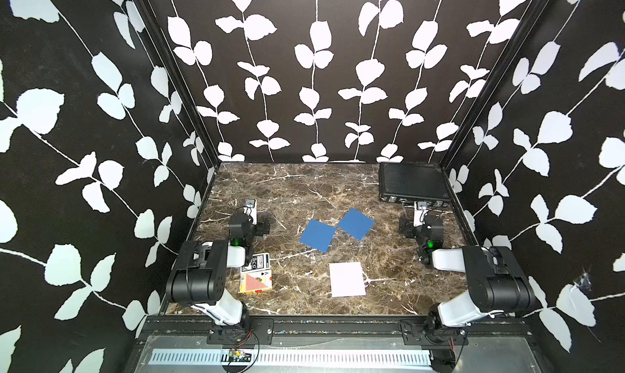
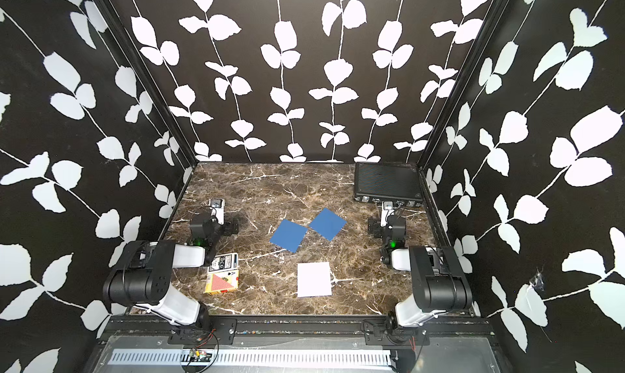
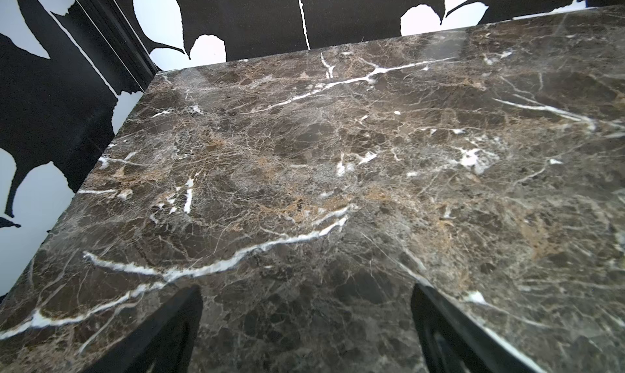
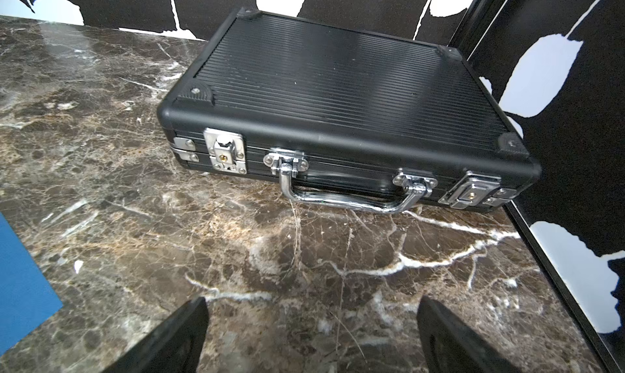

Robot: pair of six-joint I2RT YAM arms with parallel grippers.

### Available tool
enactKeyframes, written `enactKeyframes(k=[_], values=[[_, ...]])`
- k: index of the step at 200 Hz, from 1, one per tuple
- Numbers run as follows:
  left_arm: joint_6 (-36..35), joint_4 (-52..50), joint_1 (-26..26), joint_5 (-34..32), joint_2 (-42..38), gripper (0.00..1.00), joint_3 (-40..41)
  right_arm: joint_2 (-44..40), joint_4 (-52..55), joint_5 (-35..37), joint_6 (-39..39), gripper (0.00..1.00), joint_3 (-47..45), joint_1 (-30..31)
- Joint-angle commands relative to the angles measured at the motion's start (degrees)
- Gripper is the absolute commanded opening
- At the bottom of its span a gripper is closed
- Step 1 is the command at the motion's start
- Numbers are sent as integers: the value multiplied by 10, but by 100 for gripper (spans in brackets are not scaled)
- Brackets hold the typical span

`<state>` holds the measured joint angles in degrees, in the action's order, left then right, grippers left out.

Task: Fold the square paper along the opposite sides
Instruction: Pick up the paper from the center of the board.

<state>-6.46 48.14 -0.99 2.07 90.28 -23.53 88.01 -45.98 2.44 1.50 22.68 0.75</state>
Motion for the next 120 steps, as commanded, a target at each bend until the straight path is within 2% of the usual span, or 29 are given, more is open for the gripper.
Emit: enactKeyframes(k=[1, 101, 113, 120], values=[[0, 10, -2, -4, -14, 99, -4, -6, -14, -1, -6, 99, 7, 1], [-1, 11, -3, -4, -14, 99, -4, -7, -15, 0, -7, 99, 6, 0], [0, 10, -3, -16, -16, 99, -7, -9, -15, 24, -16, 99, 6, 0], [6, -29, -3, -30, -27, 99, -22, -15, -18, 44, -25, 99, 2, 1]])
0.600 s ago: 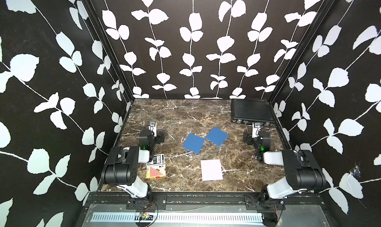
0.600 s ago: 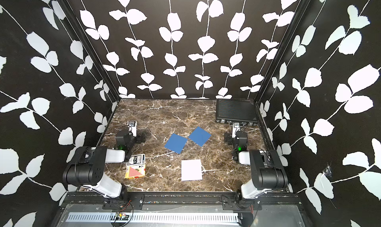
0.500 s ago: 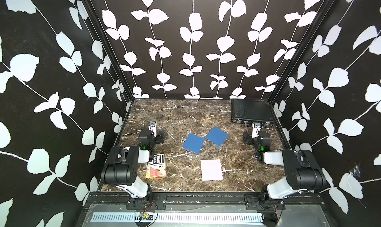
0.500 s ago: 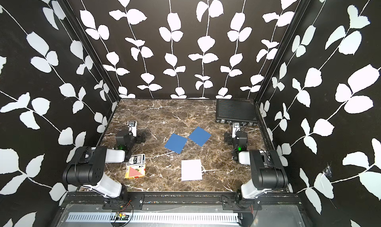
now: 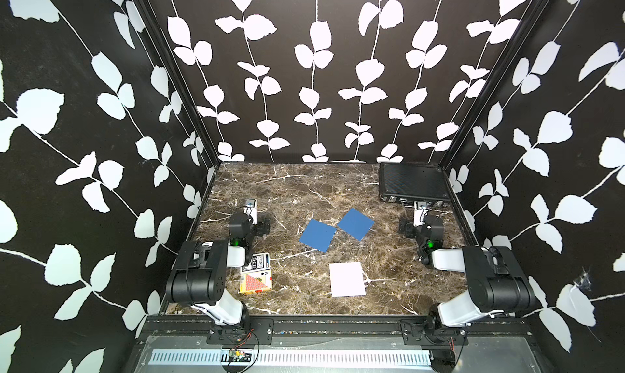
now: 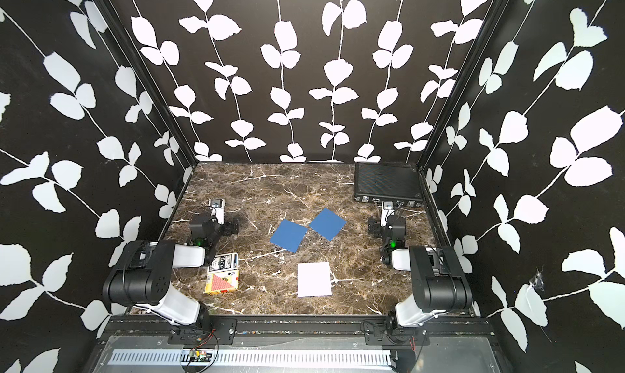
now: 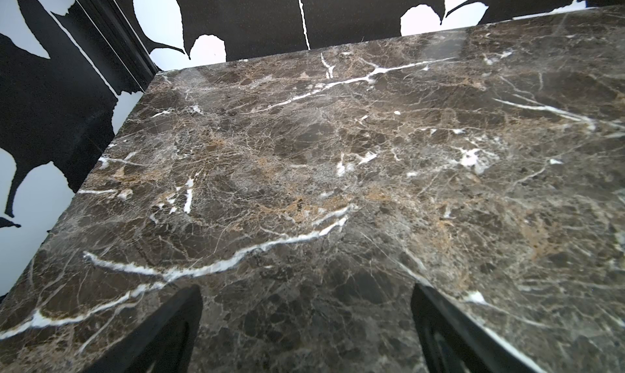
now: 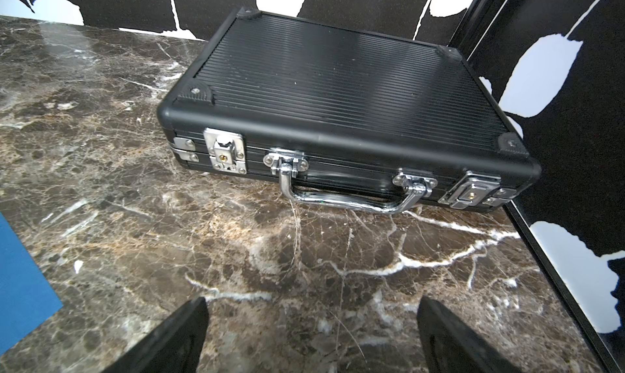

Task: Fold the square paper along the opposite sides
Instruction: Pick up the paper from the center of the board.

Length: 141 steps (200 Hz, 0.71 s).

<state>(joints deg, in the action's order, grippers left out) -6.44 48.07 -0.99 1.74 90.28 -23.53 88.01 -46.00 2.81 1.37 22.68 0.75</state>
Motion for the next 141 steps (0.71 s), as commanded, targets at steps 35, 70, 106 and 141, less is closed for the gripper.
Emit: enactKeyframes(k=[35, 70, 106, 141], values=[[11, -78, -14, -61, -78, 99, -23, -70, 4, 70, -33, 99, -12, 3], [-7, -275, -124, -201, -164, 98, -118, -199, 300, 74, -78, 99, 91, 84], [122, -271, -224, -260, -157, 99, -175, -129, 469, 75, -59, 99, 212, 231], [200, -508, -248, -245, -53, 99, -349, 29, 602, -102, 16, 99, 377, 334]])
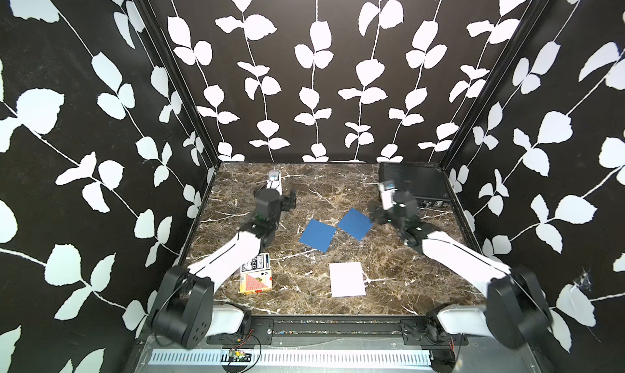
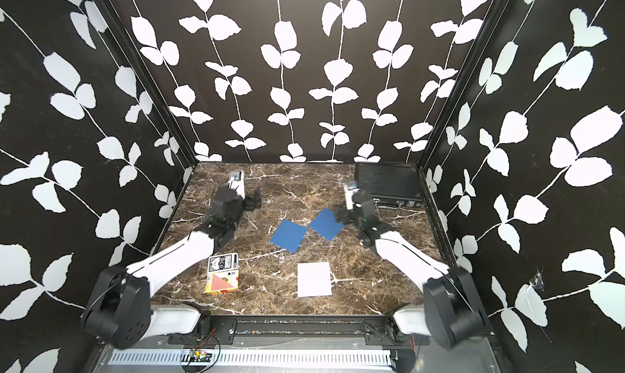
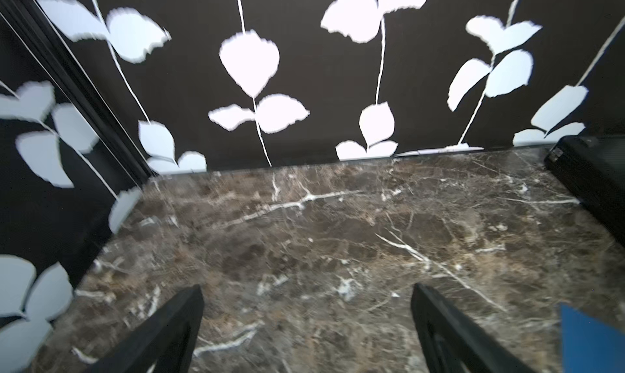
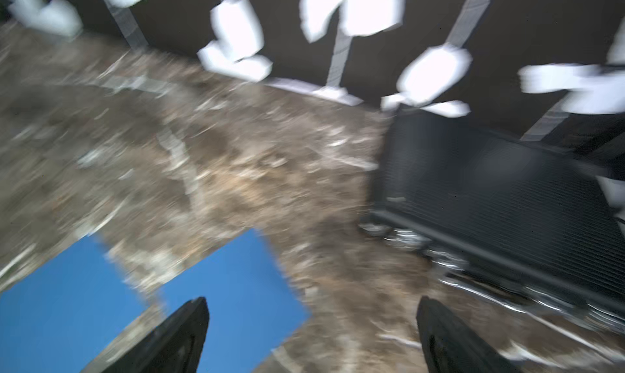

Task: Fold the square paper along the opposite sides
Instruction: Pick up the paper from the center of the board.

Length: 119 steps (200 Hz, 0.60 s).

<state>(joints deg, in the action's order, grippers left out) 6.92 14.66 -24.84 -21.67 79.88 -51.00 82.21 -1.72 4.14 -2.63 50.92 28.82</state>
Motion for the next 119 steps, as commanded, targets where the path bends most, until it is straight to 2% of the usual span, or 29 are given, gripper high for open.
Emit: enactKeyframes(k=[1, 21, 39, 55, 67, 86, 96, 112, 119], values=[[66, -176, -11, -12, 53, 99, -76, 97, 164, -118, 59, 99, 101, 56], [100, -153, -16, -16, 62, 99, -52, 195, 242, -146, 115, 99, 204, 95], [126, -182, -15, -15, 65, 99, -56, 246, 240, -170, 154, 94, 239, 110], [133, -212, -15, -25, 66, 99, -68, 284, 239, -180, 173, 85, 284, 112], [129, -233, -15, -27, 67, 99, -78, 316, 262, -182, 186, 72, 322, 112], [135, -263, -11, -29, 71, 99, -94, 363, 294, -179, 199, 58, 372, 112], [134, -266, -10, -20, 73, 99, -95, 381, 299, -166, 196, 56, 388, 112], [140, -273, -4, -9, 73, 92, -95, 399, 292, -143, 187, 52, 394, 111], [149, -287, 2, -7, 73, 86, -99, 402, 275, -129, 181, 48, 386, 110]])
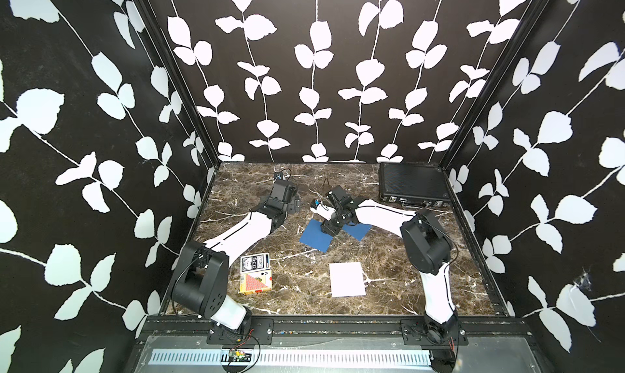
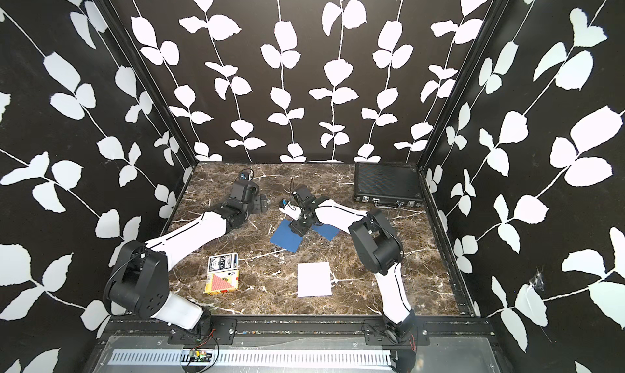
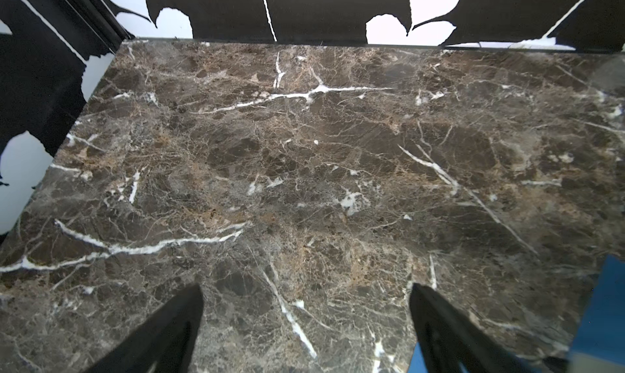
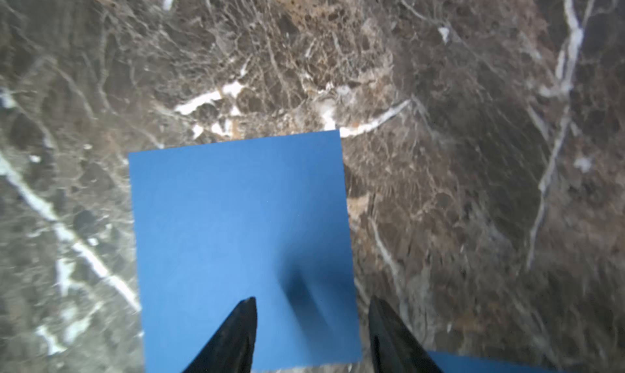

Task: Fold the square paper along the opposite sides
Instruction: Pick up the paper from the center of the board.

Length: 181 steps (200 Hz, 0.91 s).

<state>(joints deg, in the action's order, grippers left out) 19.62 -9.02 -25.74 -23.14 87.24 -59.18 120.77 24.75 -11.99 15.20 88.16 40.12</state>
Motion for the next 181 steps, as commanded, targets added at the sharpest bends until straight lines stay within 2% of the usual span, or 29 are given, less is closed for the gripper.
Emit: enactKeyframes(k=[1, 9, 26, 40, 59, 93, 109, 148, 181], values=[[25, -54, 11, 8, -1, 85, -18, 16, 7, 35, 2, 48, 11, -2], [46, -88, 24, 16, 0, 77, -32, 17, -22, 58, -7, 46, -7, -3], [72, -121, 60, 66, 2, 71, -42, 22, -67, 86, -31, 46, -32, -8], [79, -122, 82, 95, -5, 70, -33, 27, -83, 96, -61, 46, -36, -12], [89, -115, 90, 99, -23, 70, -12, 27, -101, 124, -117, 45, -39, -13], [95, -122, 90, 100, -37, 71, -2, 20, -142, 197, -279, 36, -59, -8], [99, -128, 91, 104, -40, 71, 2, 24, -150, 205, -352, 35, -59, -6], [113, -115, 91, 136, -41, 72, 22, 70, -159, 118, -437, 38, -18, -2], [123, -109, 92, 172, -27, 72, 26, 52, -165, 46, -477, 41, -28, -4]])
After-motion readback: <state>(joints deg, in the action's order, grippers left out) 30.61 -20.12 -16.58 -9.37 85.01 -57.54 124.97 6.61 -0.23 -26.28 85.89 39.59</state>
